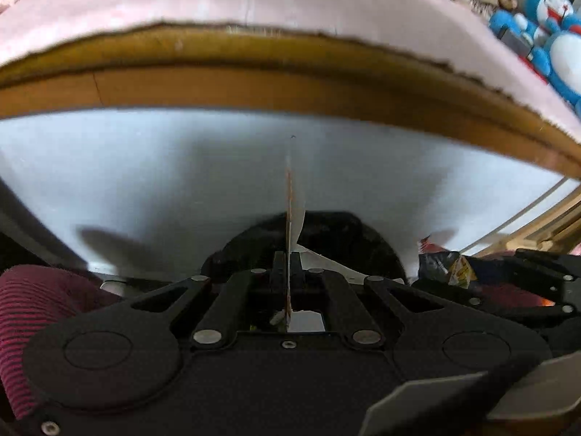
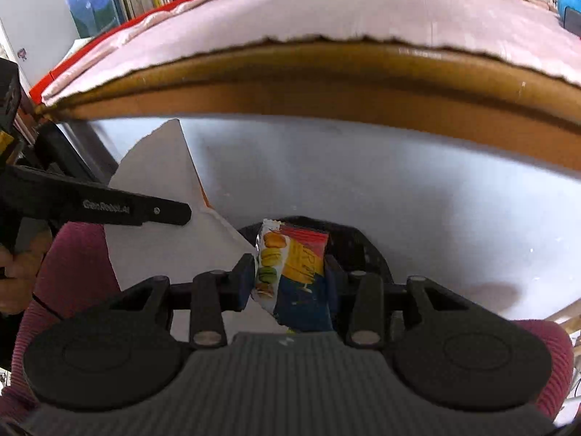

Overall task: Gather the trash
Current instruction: 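Lower the white paper and snack packet into the black bag with both tools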

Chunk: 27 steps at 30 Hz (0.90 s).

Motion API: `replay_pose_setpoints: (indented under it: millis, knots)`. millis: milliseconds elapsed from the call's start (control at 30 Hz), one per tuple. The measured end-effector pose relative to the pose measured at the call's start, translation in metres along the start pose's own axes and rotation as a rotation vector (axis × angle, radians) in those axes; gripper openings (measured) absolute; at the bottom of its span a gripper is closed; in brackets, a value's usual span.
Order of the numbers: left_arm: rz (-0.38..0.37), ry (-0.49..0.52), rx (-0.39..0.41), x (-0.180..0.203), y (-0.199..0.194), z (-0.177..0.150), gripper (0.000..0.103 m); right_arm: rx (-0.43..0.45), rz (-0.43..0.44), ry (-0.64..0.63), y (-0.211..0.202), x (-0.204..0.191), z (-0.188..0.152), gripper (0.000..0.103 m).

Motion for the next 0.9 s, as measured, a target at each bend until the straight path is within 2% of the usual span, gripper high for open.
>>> replay_pose_setpoints:
  millis: [233,400,733,900]
  knots:
    - [0.037,-0.01,-0.09,0.004,0.036,-0.02,0.001,-0.059,-0.016,0.021,0.023,0.003,-0.015,0.047]
    - [0.059,0.013,-0.105,0.011,0.046,-0.023,0.003,-0.069,-0.019,0.01,0.028,0.002,-0.019,0.049]
    - [0.064,0.02,-0.085,0.013,0.047,-0.023,0.008,-0.07,-0.016,0.018,0.03,0.003,-0.018,0.054]
    - [0.063,0.028,-0.069,0.013,0.045,-0.02,0.012,-0.064,-0.013,0.02,0.03,0.002,-0.017,0.065]
Point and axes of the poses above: each gripper's, at about its wrist camera, not at the fingertips, and y roughly the way its jaws point, x to its right, z to its top, the point moved 3 cm from there along y, roughly the way its jaws point, and after that the axes turned 10 degrees about x, right-handed, at the moved point
